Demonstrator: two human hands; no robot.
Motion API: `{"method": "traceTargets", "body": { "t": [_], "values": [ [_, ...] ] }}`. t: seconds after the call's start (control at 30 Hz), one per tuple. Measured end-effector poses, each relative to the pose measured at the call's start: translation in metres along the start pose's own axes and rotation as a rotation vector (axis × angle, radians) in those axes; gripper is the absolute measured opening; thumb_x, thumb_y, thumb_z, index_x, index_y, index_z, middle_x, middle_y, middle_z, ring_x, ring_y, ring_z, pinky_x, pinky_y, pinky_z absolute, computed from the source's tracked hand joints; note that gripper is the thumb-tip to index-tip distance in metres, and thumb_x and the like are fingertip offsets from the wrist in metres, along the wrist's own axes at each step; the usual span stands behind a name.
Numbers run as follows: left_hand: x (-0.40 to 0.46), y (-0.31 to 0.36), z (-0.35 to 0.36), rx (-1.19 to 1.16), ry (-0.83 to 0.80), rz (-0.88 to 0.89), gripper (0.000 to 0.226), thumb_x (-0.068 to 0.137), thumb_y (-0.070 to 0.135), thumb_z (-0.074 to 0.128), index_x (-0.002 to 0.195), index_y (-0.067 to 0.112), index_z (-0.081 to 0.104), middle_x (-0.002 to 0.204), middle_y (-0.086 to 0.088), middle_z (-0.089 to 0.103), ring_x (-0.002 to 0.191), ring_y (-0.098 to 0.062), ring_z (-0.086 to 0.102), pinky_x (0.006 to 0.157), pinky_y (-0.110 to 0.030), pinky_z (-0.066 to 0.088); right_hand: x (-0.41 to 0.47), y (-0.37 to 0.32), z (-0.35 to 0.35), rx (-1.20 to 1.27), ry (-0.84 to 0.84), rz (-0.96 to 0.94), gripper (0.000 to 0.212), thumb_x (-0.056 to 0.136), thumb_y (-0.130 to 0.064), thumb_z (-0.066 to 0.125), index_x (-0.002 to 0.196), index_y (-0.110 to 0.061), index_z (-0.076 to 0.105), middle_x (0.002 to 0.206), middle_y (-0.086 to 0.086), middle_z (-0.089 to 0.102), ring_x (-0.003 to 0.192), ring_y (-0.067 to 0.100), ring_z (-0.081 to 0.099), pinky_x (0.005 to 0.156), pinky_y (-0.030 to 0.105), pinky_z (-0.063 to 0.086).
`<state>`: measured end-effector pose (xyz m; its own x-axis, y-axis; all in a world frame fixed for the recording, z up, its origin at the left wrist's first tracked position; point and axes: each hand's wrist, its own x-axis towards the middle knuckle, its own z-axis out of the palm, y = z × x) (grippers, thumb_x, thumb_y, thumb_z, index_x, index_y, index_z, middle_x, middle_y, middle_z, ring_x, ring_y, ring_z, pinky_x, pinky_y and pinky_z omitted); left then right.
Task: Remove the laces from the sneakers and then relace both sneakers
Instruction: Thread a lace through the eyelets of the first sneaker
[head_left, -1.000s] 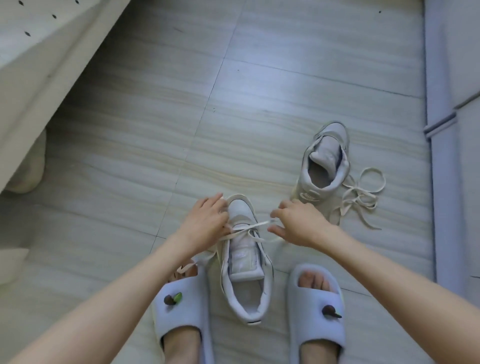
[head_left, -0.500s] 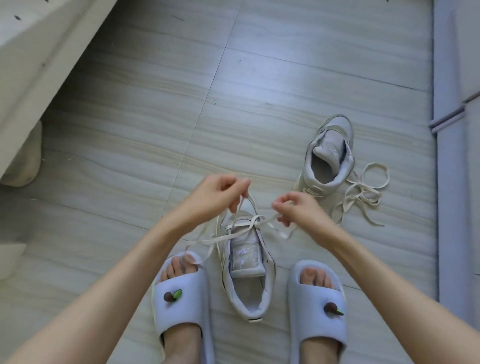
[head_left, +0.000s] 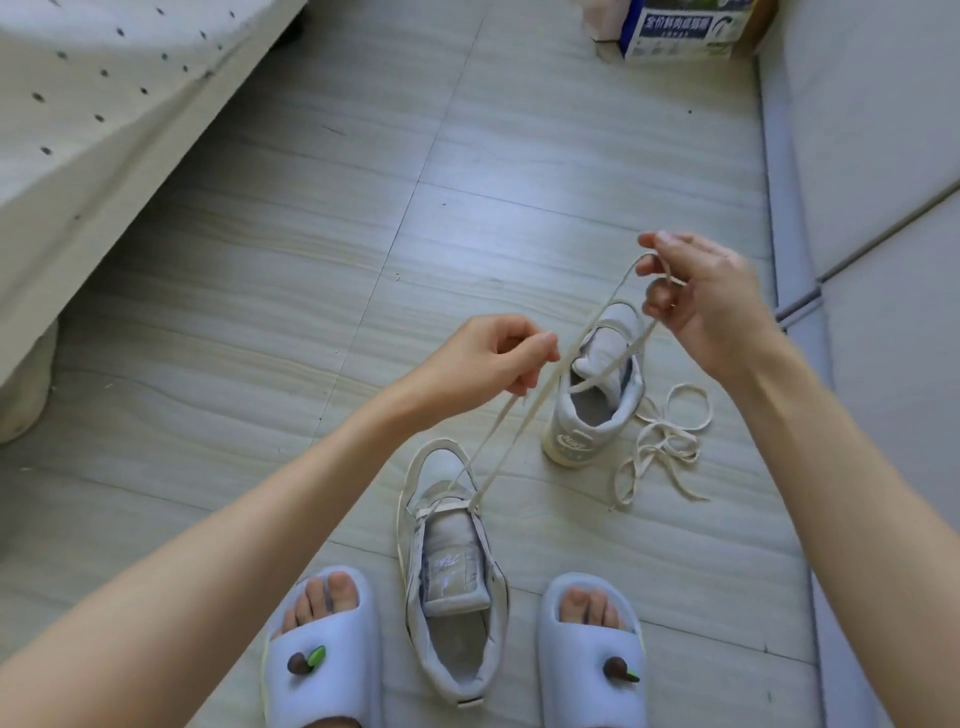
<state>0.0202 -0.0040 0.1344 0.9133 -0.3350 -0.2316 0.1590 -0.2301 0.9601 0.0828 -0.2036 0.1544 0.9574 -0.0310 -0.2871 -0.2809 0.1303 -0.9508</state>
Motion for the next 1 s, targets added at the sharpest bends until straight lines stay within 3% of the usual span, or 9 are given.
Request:
{"method": "traceTargets", "body": {
  "t": [0.17,0.3,0.4,0.47,0.5,0.67,0.77,0.87,1.0],
  "values": [
    [0.01,0.042,-0.013,-0.056,-0.001,0.014,0.024,0.098,0.022,0.047,0.083,0.011,0.063,0.069,0.0,0.061,0.06,-0.006,0.053,0.063,-0.017,0.046,0.002,-0.04,0.015,-0.149,-0.066,-0.122,0.011,0.094,-0.019,0.054,0.093,-0.016,0.064,0.074,-0.001,0.071,0.049,0.01,0.044,0.053,0.02,0.034],
    [0.009,0.05,0.004,0.35,-0.287,0.022,0.031,0.097,0.036,0.046,0.105,0.014,0.067,0.102,-0.004,0.068,0.088,-0.009,0.06,0.08,-0.023,0.047,0.0,-0.057,0.035,-0.404,-0.168,-0.227,0.016,0.095,-0.025,0.051,0.094,-0.024,0.067,0.091,-0.005,0.073,0.073,0.005,0.058,0.067,0.018,0.04],
    [0.0,0.025,0.022,0.547,-0.416,0.004,0.032,0.098,0.029,0.044,0.114,0.01,0.065,0.115,-0.006,0.064,0.104,-0.018,0.058,0.091,-0.03,0.044,0.002,-0.042,0.042,-0.695,-0.237,-0.203,0.018,0.095,-0.027,0.052,0.098,-0.024,0.069,0.102,-0.005,0.07,0.09,-0.001,0.06,0.077,0.01,0.044],
    [-0.006,-0.002,0.021,0.571,-0.397,-0.026,0.03,0.098,0.018,0.042,0.118,0.011,0.063,0.12,-0.004,0.063,0.11,-0.016,0.056,0.093,-0.023,0.04,0.001,-0.017,0.039,-0.914,-0.219,-0.178,0.022,0.095,-0.026,0.051,0.106,-0.02,0.069,0.109,-0.004,0.068,0.104,0.009,0.059,0.094,0.025,0.045],
    [-0.008,-0.018,0.018,0.583,-0.364,-0.049,0.031,0.098,0.013,0.04,0.119,0.01,0.063,0.122,-0.003,0.063,0.114,-0.015,0.055,0.094,-0.02,0.039,-0.002,-0.001,0.037,-0.951,-0.21,-0.153,0.023,0.095,-0.025,0.051,0.107,-0.018,0.069,0.11,-0.003,0.068,0.106,0.012,0.059,0.095,0.029,0.044],
    [-0.021,-0.102,0.001,0.719,-0.189,-0.173,0.042,0.09,-0.005,0.037,0.12,0.014,0.062,0.125,-0.002,0.06,0.116,-0.017,0.053,0.096,-0.024,0.038,-0.037,0.101,0.025,-0.964,-0.275,0.027,0.022,0.094,-0.015,0.05,0.107,-0.014,0.068,0.101,0.001,0.071,0.101,0.014,0.063,0.093,0.027,0.044],
    [-0.028,-0.136,0.005,0.668,-0.111,-0.215,0.032,0.085,-0.003,0.048,0.109,0.009,0.066,0.11,-0.006,0.064,0.102,-0.02,0.058,0.084,-0.019,0.042,-0.061,0.159,0.024,-0.984,-0.359,0.088,0.023,0.092,-0.011,0.051,0.108,-0.015,0.067,0.103,0.0,0.071,0.1,0.014,0.063,0.089,0.022,0.042],
    [-0.039,-0.155,0.013,0.604,-0.037,-0.274,0.016,0.082,0.003,0.058,0.093,0.008,0.069,0.089,-0.001,0.065,0.084,-0.017,0.058,0.063,-0.01,0.032,-0.077,0.199,0.027,-1.042,-0.48,0.074,0.029,0.093,-0.014,0.051,0.12,-0.013,0.061,0.12,0.003,0.064,0.113,0.019,0.054,0.095,0.025,0.036],
    [-0.067,-0.171,0.022,0.594,0.007,-0.299,0.018,0.078,0.015,0.071,0.094,0.01,0.066,0.088,0.0,0.051,0.084,-0.014,0.049,0.068,-0.014,0.028,-0.08,0.216,0.036,-1.144,-0.609,-0.01,0.039,0.095,-0.026,0.05,0.132,-0.017,0.05,0.133,0.002,0.054,0.125,0.023,0.039,0.104,0.03,0.028]
  ]
}}
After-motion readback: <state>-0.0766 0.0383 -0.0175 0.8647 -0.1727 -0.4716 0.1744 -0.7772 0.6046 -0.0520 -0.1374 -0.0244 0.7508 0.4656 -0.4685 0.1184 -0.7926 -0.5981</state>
